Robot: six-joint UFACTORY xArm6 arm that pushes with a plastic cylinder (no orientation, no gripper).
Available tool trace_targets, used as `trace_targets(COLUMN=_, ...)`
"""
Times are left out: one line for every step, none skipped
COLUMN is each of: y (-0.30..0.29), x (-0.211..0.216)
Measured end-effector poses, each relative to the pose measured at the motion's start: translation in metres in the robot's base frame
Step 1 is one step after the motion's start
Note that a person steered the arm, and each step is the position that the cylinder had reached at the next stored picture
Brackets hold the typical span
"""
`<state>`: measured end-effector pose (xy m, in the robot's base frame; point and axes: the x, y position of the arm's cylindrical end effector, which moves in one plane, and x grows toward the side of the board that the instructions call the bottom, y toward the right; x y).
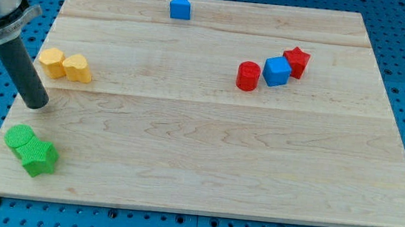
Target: Point your arm at the blue cube
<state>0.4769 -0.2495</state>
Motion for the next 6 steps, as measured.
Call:
trace_targets(y=0.0, x=-0.003)
trace_targets(y=0.0, x=-0.004)
trace_targets(y=0.0, x=-0.008)
trace_targets(y=0.0, x=-0.015)
trace_targets(y=0.0, x=-0.021)
trace_targets(y=0.0, x=-0.029)
